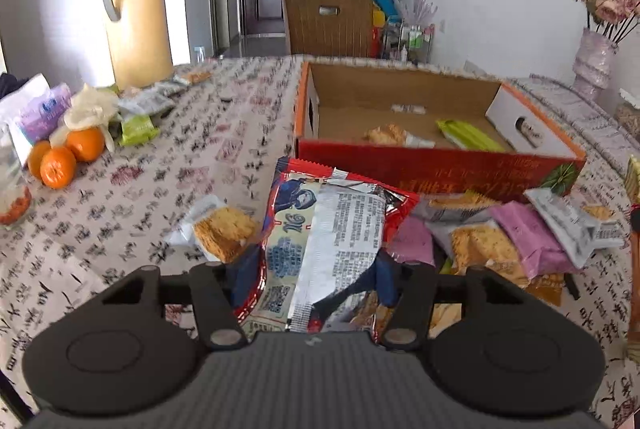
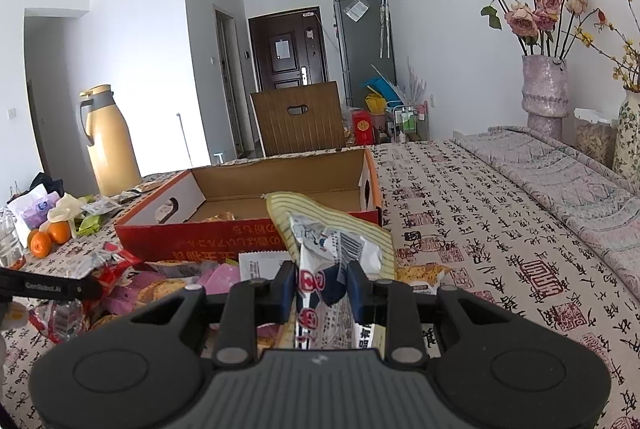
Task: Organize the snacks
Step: 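Lift both packets and carry them over the cardboard box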
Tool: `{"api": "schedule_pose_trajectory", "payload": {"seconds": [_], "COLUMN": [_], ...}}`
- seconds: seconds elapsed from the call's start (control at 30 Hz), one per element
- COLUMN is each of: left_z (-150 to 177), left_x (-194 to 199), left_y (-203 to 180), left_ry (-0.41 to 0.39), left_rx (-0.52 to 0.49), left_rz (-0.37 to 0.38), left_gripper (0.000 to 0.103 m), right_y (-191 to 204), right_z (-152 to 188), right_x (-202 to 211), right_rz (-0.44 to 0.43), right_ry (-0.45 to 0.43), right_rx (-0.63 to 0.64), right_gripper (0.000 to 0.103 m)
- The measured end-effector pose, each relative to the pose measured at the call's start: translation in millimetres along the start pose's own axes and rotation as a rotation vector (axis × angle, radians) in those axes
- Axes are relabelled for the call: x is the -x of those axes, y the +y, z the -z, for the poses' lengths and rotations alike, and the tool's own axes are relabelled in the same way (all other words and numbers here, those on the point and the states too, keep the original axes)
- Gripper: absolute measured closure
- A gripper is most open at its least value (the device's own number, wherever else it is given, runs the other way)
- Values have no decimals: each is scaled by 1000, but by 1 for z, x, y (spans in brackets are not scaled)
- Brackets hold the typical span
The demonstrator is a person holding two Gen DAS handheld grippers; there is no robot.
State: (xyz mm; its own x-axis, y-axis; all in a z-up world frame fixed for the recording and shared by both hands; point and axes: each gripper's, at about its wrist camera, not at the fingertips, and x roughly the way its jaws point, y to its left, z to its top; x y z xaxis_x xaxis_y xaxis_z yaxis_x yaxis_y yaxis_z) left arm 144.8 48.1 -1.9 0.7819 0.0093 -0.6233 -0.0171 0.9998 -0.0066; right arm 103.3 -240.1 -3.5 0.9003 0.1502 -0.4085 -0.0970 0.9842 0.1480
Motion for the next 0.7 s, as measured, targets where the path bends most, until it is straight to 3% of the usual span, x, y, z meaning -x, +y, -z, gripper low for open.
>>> {"api": "schedule_pose_trajectory", "payload": {"seconds": [0.27, 0.7], "left_z": [-31, -87], "left_x": [24, 6], "left_y": [-8, -34], "left_ry": [-94, -145], "left_rx": [-15, -40], "left_rz": [1, 21], "left_gripper": [44, 44], "right_y": [2, 10], "right_z": [-19, -81], "right_x": [2, -22], "right_rz": [-2, -10], "right_ry": [-46, -156], "right_rx": [15, 70], "right_gripper": [79, 83]}}
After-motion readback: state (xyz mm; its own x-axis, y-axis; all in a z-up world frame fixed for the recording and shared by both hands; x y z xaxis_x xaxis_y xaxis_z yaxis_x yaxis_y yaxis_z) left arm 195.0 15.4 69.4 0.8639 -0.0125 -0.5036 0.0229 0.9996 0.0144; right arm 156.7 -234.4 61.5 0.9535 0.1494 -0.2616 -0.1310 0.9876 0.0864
